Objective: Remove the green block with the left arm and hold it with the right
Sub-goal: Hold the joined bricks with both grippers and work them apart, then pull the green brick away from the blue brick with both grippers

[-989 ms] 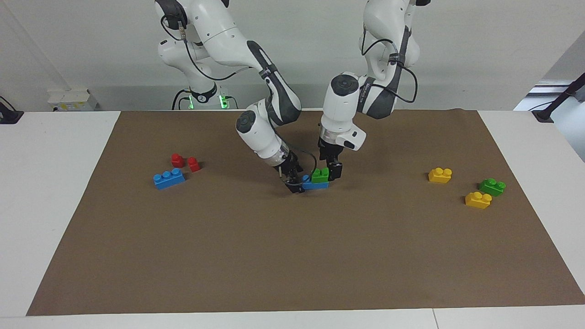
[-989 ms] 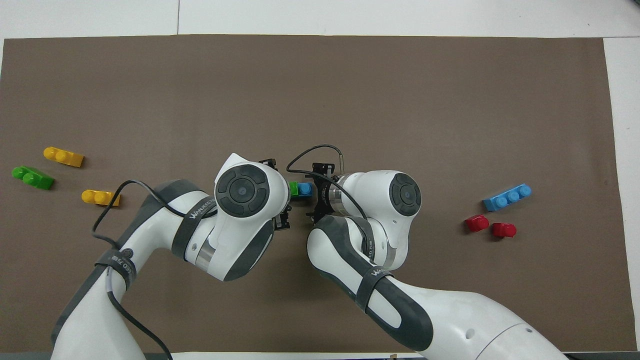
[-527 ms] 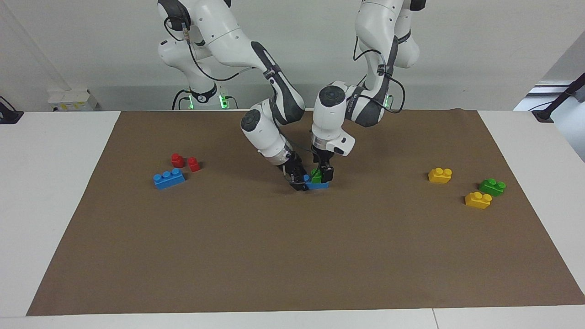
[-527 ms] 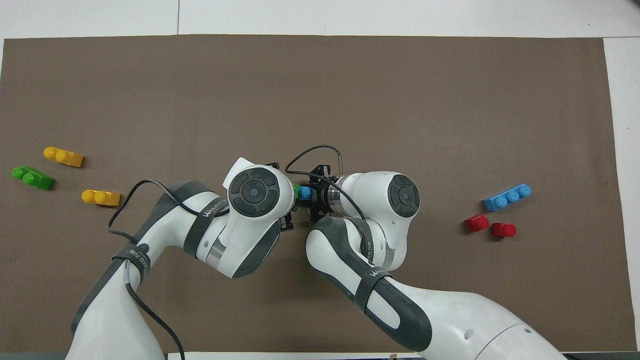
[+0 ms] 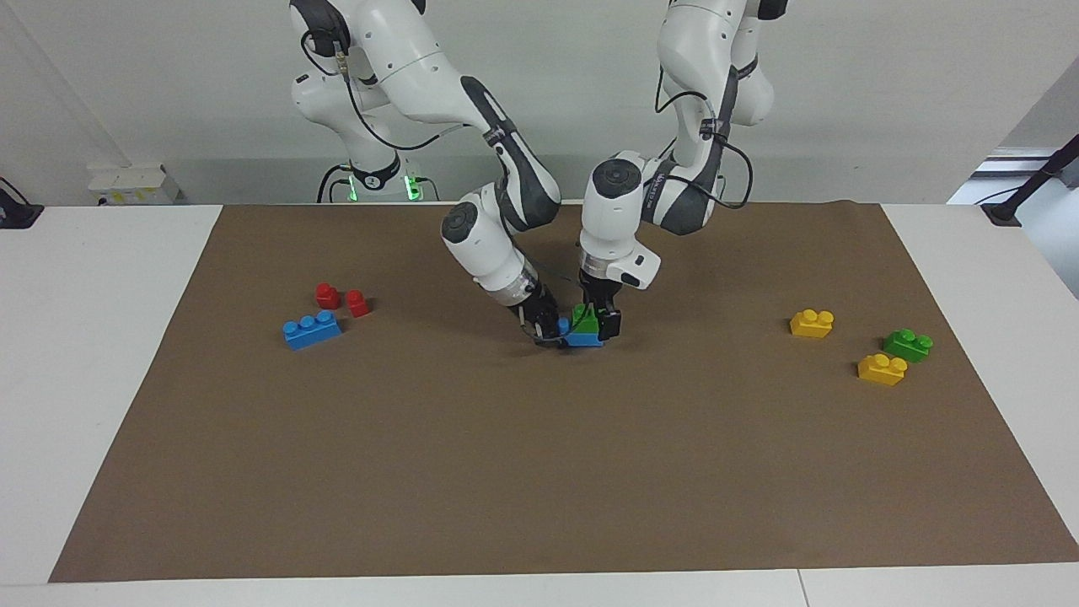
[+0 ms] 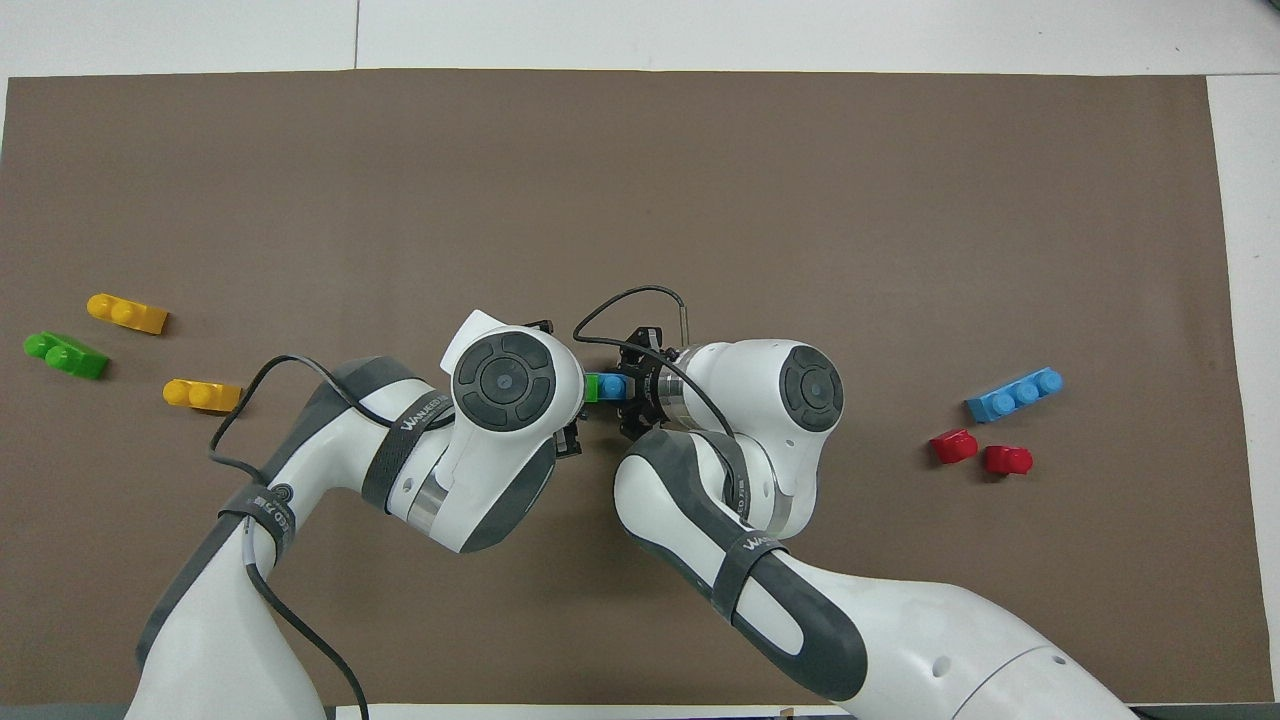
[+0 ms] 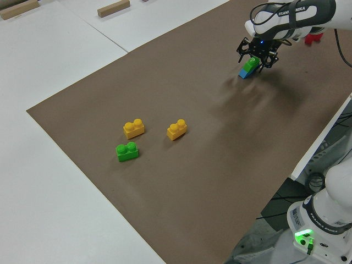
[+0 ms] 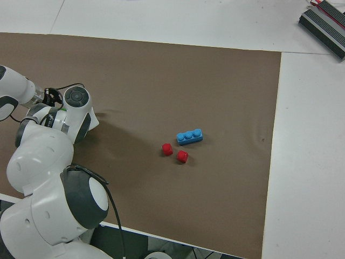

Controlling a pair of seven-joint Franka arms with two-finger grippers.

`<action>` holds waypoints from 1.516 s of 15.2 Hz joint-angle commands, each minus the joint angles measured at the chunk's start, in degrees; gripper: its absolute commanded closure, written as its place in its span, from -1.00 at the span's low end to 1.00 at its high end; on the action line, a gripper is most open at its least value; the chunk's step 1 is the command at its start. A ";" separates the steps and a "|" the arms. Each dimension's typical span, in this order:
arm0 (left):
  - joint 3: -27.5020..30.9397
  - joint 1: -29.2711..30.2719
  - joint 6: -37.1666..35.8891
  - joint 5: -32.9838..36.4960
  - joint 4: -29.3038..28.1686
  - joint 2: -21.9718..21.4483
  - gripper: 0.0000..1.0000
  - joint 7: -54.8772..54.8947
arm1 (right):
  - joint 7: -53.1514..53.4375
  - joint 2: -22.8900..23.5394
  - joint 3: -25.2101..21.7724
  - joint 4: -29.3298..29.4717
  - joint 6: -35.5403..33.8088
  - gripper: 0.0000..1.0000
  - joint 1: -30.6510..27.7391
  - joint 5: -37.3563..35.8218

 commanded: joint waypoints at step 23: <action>0.57 15.57 -12.99 1.10 4.46 -10.37 1.00 29.73 | -1.96 -3.04 -0.75 7.51 -20.05 1.00 -11.19 -7.05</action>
